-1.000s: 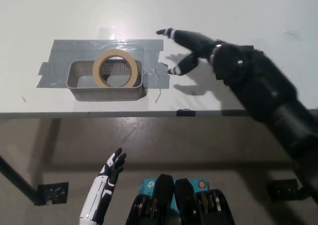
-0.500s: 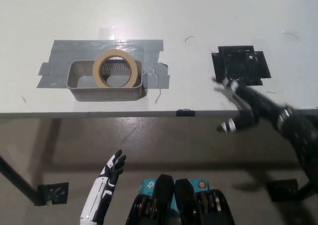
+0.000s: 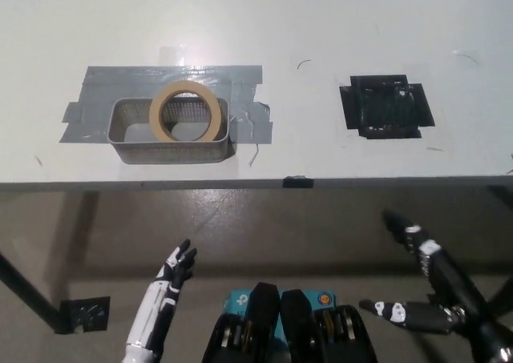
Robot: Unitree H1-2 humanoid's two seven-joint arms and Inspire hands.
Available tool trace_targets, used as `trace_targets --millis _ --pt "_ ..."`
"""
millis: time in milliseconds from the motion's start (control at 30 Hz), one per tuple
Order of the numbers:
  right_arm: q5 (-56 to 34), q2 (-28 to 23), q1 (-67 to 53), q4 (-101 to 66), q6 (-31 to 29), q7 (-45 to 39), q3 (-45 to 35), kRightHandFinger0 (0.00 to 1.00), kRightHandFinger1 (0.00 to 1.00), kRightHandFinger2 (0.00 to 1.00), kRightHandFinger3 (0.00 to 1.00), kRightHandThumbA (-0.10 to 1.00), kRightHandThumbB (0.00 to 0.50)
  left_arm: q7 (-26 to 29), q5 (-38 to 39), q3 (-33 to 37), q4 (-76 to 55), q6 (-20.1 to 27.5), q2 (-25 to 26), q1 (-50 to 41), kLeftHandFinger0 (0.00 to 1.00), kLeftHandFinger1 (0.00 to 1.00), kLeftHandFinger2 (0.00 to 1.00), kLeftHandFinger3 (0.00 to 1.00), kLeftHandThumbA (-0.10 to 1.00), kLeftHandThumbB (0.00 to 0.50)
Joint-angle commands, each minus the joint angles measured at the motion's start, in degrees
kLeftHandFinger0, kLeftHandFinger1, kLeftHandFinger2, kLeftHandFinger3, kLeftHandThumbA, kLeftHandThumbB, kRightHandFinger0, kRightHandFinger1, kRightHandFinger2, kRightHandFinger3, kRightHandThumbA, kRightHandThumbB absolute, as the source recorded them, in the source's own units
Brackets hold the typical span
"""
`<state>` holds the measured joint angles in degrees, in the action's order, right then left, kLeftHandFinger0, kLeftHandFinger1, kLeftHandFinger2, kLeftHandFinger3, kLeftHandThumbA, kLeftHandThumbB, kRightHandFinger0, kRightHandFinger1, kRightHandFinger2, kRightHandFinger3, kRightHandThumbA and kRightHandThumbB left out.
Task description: The robot picks the tape placed on the black area with right hand and places it in the small grey container.
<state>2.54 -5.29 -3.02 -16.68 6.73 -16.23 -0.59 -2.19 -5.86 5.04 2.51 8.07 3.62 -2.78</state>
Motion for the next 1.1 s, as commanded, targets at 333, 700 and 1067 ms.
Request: trace_targets --millis 333,700,1067 --pt "-4.25 -0.04 -1.65 12.55 -9.87 1.00 -1.32 1.00 1.00 1.00 1.00 1.00 0.156 0.21 2.33 -1.41 -1.85 1.58 -0.57 -1.51 1.00 1.00 1.00 1.00 1.00 0.044" --pt "-3.78 -1.12 -1.35 14.16 -9.81 1.16 1.13 1.00 1.00 1.00 1.00 1.00 0.193 0.20 2.78 -2.42 -1.19 1.50 -0.47 -1.95 1.00 1.00 1.00 1.00 1.00 0.055" --pt "-3.95 -2.38 -0.54 15.62 -10.76 1.40 2.29 1.00 1.00 1.00 1.00 1.00 0.202 0.13 2.76 -2.67 -0.61 1.10 -0.45 -1.70 1.00 1.00 1.00 1.00 1.00 0.032"
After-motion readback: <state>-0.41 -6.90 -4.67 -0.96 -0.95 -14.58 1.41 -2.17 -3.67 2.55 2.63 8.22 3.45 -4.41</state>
